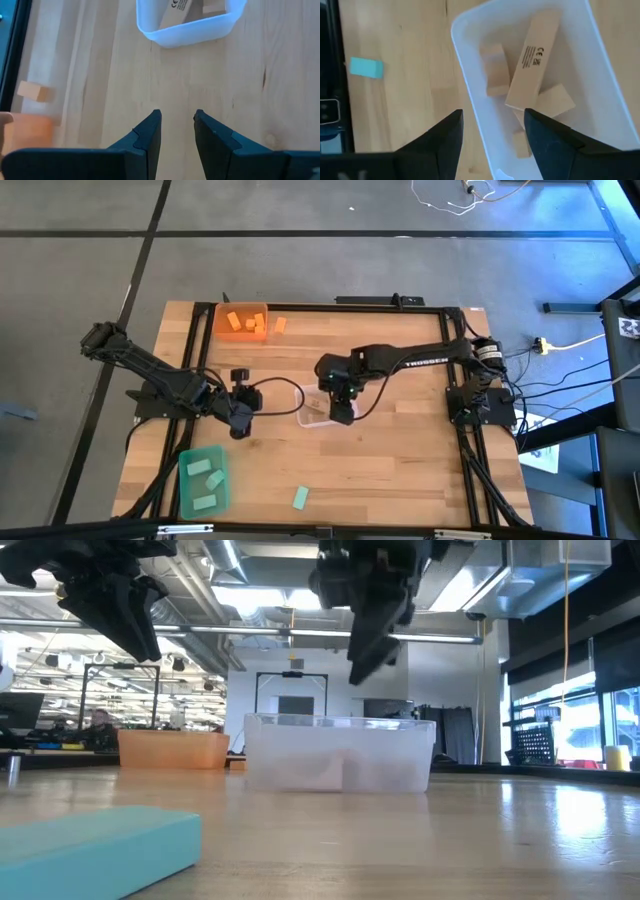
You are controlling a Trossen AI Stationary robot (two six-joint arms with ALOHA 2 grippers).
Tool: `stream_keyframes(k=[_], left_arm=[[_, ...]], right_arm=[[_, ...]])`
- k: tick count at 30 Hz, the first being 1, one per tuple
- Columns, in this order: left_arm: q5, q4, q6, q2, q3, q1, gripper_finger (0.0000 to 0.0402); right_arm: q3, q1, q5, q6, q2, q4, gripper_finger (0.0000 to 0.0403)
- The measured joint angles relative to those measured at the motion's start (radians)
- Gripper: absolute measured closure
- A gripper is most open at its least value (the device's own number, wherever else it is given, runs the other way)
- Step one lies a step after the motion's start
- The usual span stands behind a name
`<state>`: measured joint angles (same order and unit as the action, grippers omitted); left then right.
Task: Sort & place blocks by color
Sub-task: Put the blue block into the green bin
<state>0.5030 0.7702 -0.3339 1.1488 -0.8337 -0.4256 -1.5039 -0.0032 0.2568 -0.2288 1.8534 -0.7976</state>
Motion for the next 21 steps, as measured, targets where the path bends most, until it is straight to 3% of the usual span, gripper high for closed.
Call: stream_keyframes(k=[5, 11, 14, 18, 21], left_arm=[[-0.004, 0.000, -0.073, 0.000, 0.000, 0.000, 0.0295], [-0.118, -0.001, -0.026, 0.000, 0.000, -0.001, 0.0295], [-0.155, -0.004, -0.051, 0.000, 0.000, -0.001, 0.0295], [-0.130, -0.013, -0.151, 0.000, 0.000, 0.001, 0.0295], [-0.124, -0.048, -0.193, 0.000, 0.000, 0.010, 0.0295]], right_arm=[[-0.026, 0.007, 0.010, -0.022, 0.000, -0.006, 0.0194], [-0.022, 0.088, 0.019, 0.132, 0.000, -0.008, 0.0194], [-0.022, 0.146, -0.056, 0.155, 0.000, 0.010, 0.0194], [-0.022, 0.199, -0.227, 0.082, 0.000, 0.021, 0.0194], [-0.021, 0.224, -0.263, 0.063, 0.000, 0.021, 0.0194]])
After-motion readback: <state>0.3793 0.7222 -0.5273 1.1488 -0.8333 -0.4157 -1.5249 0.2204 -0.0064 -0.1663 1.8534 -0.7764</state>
